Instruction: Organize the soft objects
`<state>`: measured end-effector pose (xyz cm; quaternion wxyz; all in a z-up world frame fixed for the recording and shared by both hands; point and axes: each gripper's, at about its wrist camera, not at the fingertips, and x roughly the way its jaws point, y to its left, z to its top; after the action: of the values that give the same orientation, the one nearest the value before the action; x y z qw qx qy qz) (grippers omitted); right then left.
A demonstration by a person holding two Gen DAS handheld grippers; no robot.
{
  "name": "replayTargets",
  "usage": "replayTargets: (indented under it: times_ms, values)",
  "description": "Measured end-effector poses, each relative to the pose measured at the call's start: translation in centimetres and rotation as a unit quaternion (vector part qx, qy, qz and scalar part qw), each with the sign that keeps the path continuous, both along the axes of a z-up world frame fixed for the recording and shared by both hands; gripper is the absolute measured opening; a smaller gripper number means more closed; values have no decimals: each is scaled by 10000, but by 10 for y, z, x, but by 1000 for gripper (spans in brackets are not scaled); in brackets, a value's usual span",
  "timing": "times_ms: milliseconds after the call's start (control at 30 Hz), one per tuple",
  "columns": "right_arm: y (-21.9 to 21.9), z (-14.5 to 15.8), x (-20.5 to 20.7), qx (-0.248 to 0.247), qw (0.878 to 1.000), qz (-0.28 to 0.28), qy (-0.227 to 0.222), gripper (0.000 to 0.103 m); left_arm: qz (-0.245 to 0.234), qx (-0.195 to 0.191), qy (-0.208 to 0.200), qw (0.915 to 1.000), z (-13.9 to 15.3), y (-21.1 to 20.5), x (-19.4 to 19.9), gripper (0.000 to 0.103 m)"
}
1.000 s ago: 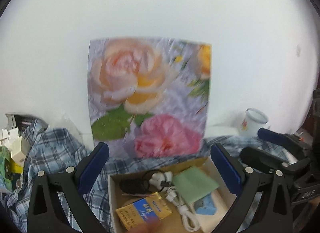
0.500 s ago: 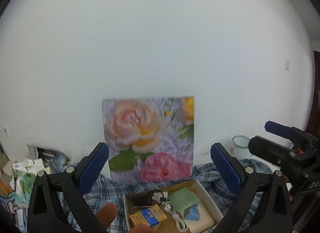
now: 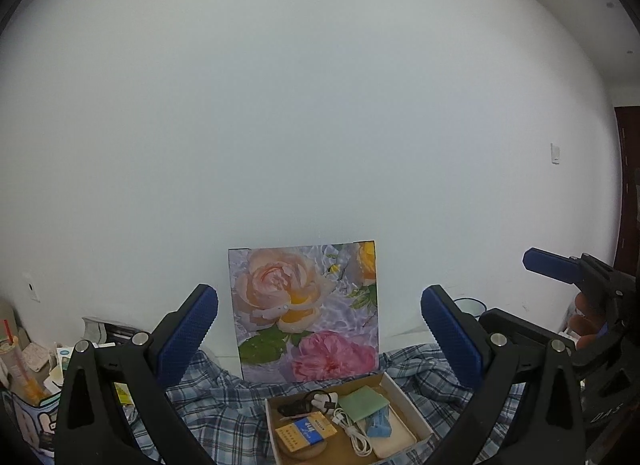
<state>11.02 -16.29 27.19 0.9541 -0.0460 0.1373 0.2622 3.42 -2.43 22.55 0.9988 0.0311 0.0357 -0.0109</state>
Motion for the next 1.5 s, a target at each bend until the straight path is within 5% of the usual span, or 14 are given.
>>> replayTargets:
  times_ms: [400, 867, 1500]
  values:
    - [22, -13, -43, -96, 9999, 16, -138, 103, -30, -124, 149, 9998, -32, 19, -39, 103]
    - [28, -63, -75, -364, 9990, 219, 158, 103, -64, -89, 597, 9982, -106, 24, -57, 103]
    - [7, -175, -66, -237, 9920, 497, 1133, 103, -338, 122, 1316, 9906, -201, 22, -40, 103]
